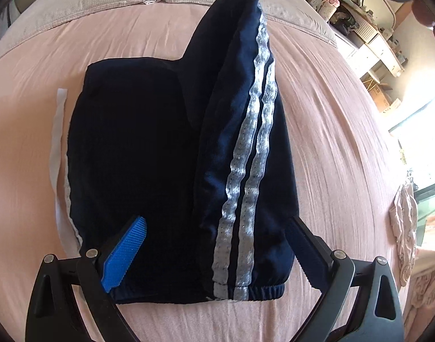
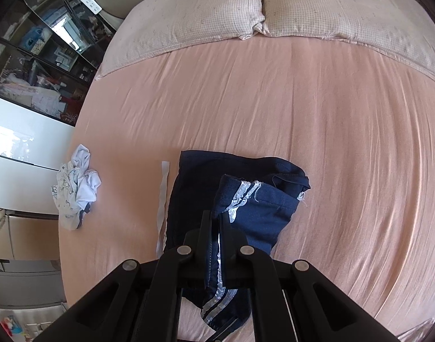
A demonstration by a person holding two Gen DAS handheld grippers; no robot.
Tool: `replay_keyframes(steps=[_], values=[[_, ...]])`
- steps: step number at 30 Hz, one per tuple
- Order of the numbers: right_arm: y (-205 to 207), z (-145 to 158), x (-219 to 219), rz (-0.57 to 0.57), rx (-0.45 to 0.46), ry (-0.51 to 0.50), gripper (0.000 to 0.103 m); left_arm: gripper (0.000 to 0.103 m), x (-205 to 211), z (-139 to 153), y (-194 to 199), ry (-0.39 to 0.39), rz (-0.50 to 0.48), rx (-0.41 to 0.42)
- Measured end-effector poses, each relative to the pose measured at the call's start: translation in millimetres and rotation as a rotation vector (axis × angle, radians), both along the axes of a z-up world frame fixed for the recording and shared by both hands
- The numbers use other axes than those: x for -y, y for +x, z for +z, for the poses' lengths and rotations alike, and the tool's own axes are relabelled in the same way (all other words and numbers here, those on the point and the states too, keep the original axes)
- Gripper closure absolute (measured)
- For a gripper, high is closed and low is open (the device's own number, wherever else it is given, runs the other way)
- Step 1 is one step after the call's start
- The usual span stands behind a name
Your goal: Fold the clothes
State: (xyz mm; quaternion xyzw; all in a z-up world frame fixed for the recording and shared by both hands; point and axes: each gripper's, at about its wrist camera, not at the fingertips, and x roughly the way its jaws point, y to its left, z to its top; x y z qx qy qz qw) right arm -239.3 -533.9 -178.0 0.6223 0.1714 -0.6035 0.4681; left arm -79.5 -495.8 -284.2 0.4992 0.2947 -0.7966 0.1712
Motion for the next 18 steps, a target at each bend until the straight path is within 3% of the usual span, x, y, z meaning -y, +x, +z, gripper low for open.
replay_keyframes(steps=[7,10,13,16,18], values=[[-16.4,3.6,-17.2,-0.027,0.002,-0.008,0.101,0.004,-5.4,2.3,-8.8,0.117,-0.033,-0.136],[-23.9,2.8,-22.2,-0.038,0.001,-0.004,0.101,0.004,-16.1,-1.9,-15.4,0.111,-0.073,-0.124],[-30.1,1.8,-26.3,-0.05,0.009,0.001,0.101,0.006,-18.0,-11.8,-17.1,0.114,-0.05,-0.076],[-33.8,1.9,-30.3,-0.051,0.01,0.001,0.101,0.017,-15.7,-18.9,-15.9,0.116,-0.009,-0.043],[-35.2,1.2,-32.5,-0.052,0.014,0.0,0.101,0.017,-13.4,-19.6,-14.9,0.114,0.001,-0.033]])
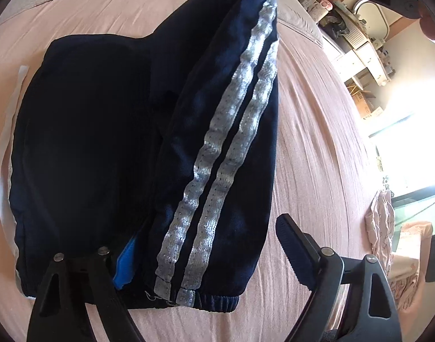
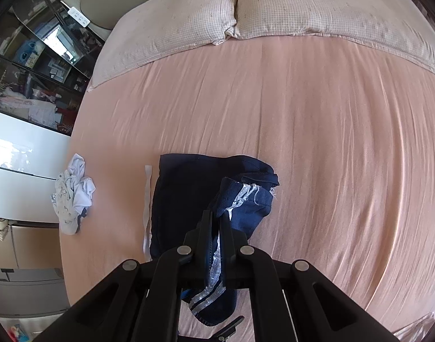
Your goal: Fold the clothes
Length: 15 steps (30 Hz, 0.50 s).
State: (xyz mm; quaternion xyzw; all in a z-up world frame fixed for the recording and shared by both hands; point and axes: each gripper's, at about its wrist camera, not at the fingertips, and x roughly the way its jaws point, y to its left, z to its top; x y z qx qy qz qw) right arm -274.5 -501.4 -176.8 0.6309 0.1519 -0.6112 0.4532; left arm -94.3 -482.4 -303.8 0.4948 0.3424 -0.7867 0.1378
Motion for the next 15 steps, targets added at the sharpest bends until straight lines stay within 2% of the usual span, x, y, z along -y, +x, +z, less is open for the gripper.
replay_keyframes(steps=[4,6,8,11,15], values=[[-1.0,-1.6,-3.7,0.002,0.007,-0.002,0.101,0.017,3.3,0.4,1.0,-0.018,0.006,0.028],[-0.5,-2.1,-4.7,0.004,0.008,-0.002,0.101,0.021,4.7,1.0,2.6,-0.019,0.012,0.024],[0.4,-1.4,-4.9,0.008,0.006,-0.003,0.101,0.045,5.4,1.4,3.8,-0.029,0.018,0.024],[1.7,-0.9,-5.4,0.012,0.001,-0.003,0.101,0.063,5.9,2.2,5.8,-0.058,0.027,0.029],[2.1,-1.9,-5.8,0.016,-0.01,0.013,0.101,0.074,3.6,7.5,8.0,-0.124,0.034,0.029]])
